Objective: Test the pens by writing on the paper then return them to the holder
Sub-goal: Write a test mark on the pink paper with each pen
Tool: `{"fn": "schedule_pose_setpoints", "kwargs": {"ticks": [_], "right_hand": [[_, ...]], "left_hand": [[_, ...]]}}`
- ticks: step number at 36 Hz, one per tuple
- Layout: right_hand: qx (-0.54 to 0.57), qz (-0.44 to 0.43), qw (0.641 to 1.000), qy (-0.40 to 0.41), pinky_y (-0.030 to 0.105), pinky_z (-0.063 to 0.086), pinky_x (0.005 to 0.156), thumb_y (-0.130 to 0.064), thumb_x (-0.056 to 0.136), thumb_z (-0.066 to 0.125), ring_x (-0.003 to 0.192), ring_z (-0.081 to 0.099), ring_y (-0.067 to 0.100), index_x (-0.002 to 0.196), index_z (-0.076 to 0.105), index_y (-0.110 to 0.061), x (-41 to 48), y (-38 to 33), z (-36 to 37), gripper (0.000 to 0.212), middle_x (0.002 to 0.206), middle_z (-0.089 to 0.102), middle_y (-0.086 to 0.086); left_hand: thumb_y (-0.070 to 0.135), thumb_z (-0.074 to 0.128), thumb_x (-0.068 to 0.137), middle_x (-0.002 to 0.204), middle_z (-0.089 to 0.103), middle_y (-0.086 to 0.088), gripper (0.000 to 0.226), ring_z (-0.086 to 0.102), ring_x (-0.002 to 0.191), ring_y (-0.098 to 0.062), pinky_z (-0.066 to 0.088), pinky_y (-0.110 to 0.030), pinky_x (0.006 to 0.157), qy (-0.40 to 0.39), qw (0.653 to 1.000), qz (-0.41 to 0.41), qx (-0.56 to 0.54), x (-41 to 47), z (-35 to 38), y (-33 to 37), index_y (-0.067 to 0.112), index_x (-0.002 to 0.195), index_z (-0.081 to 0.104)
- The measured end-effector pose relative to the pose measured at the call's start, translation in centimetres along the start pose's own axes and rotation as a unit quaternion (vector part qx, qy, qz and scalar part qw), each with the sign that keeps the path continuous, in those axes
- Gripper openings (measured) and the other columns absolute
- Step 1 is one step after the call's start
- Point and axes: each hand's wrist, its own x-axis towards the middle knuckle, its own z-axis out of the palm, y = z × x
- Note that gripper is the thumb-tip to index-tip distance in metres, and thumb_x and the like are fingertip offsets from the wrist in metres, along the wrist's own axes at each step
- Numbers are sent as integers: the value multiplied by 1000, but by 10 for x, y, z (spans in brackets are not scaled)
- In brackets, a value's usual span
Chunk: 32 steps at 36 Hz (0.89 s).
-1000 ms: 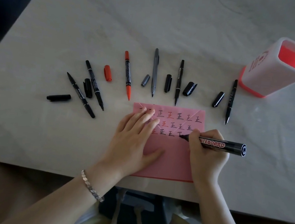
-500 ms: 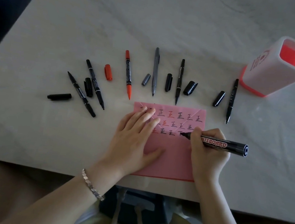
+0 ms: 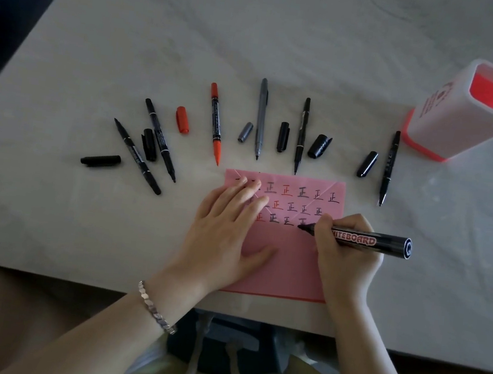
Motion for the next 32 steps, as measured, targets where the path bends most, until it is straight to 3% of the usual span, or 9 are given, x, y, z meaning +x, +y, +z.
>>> {"fn": "schedule_pose_setpoints", "kwargs": {"ticks": [5, 9, 16, 18, 21, 25, 28, 32], "right_hand": [[-29, -14, 999, -1, 8, 36, 49, -18, 71, 60, 48, 50, 4, 52, 45, -23, 0, 0, 0, 25, 44, 50, -9], [-55, 19, 997, 60, 28, 42, 53, -23, 71, 57, 48, 48, 18, 53, 44, -17, 0, 2, -1, 23, 48, 50, 3], [-62, 32, 994, 86, 32, 40, 53, -21, 72, 56, 47, 44, 16, 52, 39, -21, 0, -1, -1, 26, 46, 46, 3], [-33, 47, 995, 88, 36, 42, 53, -20, 73, 57, 48, 47, 24, 53, 41, -21, 0, -4, -2, 26, 48, 49, 10], [46, 70, 992, 95, 29, 42, 51, -20, 76, 61, 47, 49, 20, 58, 46, -25, 1, -8, -4, 24, 53, 52, 12], [104, 115, 987, 50, 17, 43, 52, -15, 85, 62, 45, 49, 2, 69, 51, -21, 10, -13, -16, 20, 55, 56, -3], [50, 142, 988, -17, 12, 38, 46, -28, 86, 59, 37, 44, 0, 58, 54, -15, 30, -21, -33, 32, 39, 52, -9], [7, 228, 970, -84, 16, 37, 45, -48, 88, 48, 34, 39, 3, 60, 55, -15, 67, -39, -48, 44, 40, 49, -6]], "left_hand": [[59, 44, 78, 141, 44, -9, 68, 25, 133, -19, 12, -32, 110, 4, 1000, 3, 0, 0, 1, 0, 12, 129, 48], [58, 44, 78, 141, 43, -9, 69, 25, 134, -19, 12, -33, 110, 2, 1000, 3, 3, -1, 1, -1, 12, 129, 47], [59, 44, 78, 142, 42, -8, 69, 24, 134, -18, 11, -32, 110, -3, 1000, 2, 4, -1, 0, 0, 13, 130, 45], [59, 43, 79, 143, 41, -8, 69, 23, 135, -18, 10, -32, 111, -5, 1000, 3, 5, -1, 0, 0, 13, 131, 45], [59, 42, 79, 143, 41, -7, 69, 23, 135, -18, 11, -32, 111, -6, 1000, 5, 7, -1, 0, -1, 13, 130, 45], [59, 42, 78, 142, 42, -7, 69, 22, 134, -17, 8, -31, 110, -10, 1000, 0, 6, 0, -1, 0, 14, 130, 46], [58, 43, 79, 141, 44, -7, 68, 26, 134, -19, 9, -32, 111, -7, 1000, 5, 3, 0, 1, -1, 14, 130, 46], [58, 45, 77, 138, 47, -7, 68, 36, 132, -21, 15, -33, 112, 8, 1000, 6, -1, -1, 2, -1, 13, 127, 49]]}}
